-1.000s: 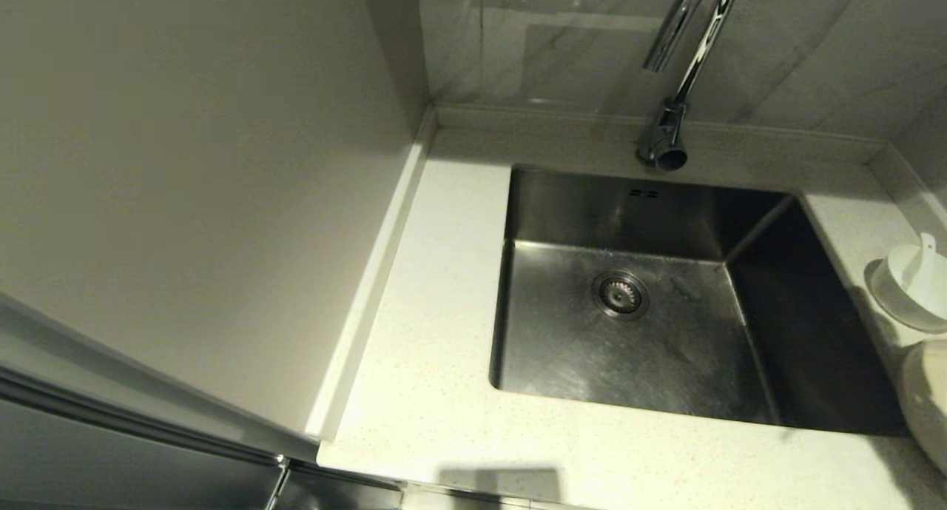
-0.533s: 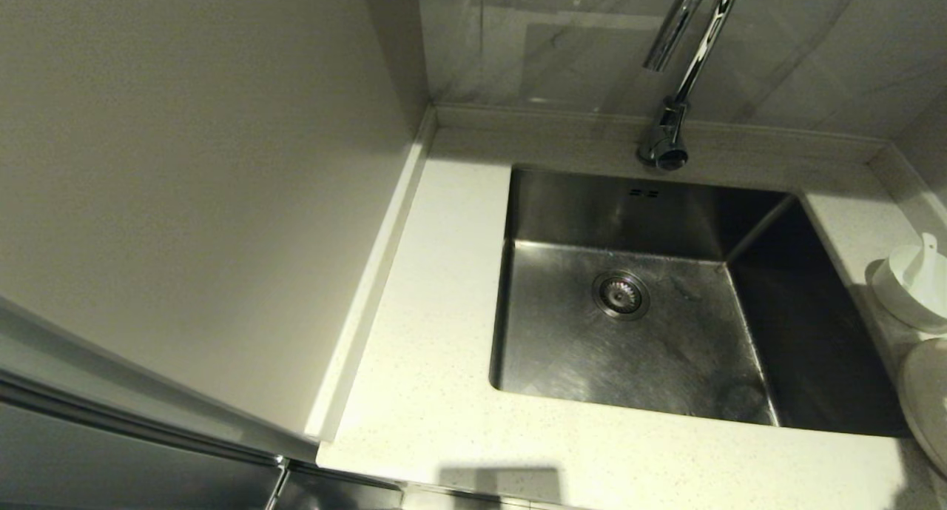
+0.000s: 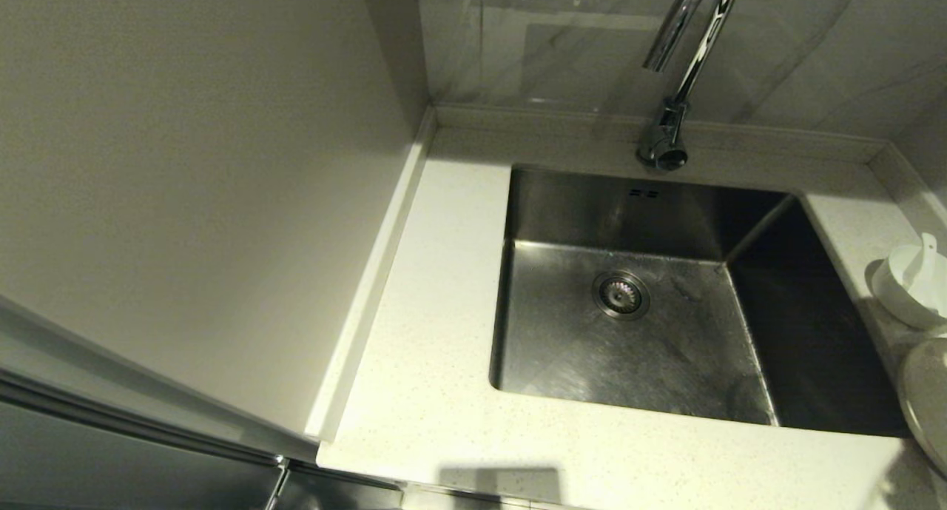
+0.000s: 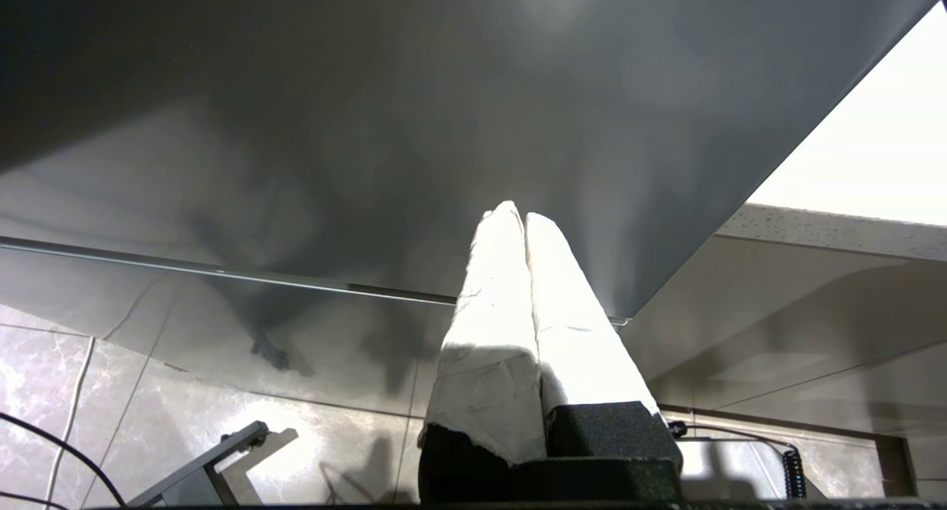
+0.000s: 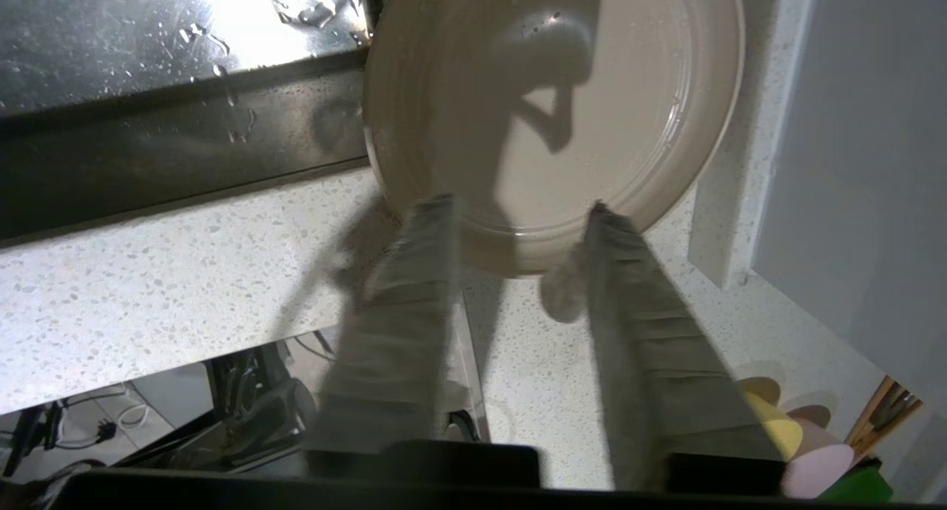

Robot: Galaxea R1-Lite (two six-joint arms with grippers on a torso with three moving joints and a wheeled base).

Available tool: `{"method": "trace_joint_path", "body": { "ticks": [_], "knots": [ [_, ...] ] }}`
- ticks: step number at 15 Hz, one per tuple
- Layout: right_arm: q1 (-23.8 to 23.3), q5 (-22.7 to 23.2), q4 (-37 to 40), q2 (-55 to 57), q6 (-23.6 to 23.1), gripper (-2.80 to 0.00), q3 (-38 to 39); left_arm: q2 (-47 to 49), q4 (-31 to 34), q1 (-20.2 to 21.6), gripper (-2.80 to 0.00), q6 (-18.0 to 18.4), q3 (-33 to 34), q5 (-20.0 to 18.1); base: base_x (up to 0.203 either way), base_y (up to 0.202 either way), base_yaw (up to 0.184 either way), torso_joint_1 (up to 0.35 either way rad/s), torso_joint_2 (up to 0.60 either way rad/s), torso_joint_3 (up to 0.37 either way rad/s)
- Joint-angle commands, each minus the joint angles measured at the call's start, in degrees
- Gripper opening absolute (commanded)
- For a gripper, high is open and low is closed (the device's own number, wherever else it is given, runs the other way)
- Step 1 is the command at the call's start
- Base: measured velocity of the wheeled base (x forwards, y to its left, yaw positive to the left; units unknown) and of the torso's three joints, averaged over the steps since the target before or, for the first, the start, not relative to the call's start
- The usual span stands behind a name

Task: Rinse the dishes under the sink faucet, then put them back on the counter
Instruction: Put a plate into the sink

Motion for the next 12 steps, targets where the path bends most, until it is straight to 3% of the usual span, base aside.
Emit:
{"method": "trace_joint_path", "body": {
  "ticks": [1,7,12],
  "knots": [
    [0.0,0.0,-0.9,1.6,0.2,0.0,1.9,-0.2,0.0,0.0,-2.8,0.0,0.0,0.0,0.0,0.0,0.0,0.0,0.0,0.0],
    [0.1,0.0,-10.9,1.8,0.3,0.0,15.5,-0.2,0.0,0.0,-2.8,0.0,0.0,0.0,0.0,0.0,0.0,0.0,0.0,0.0],
    [2.5,0.5,-11.8,1.7,0.0,0.0,17.6,-0.2,0.0,0.0,-2.8,0.0,0.0,0.0,0.0,0.0,0.0,0.0,0.0,0.0]
  ]
}}
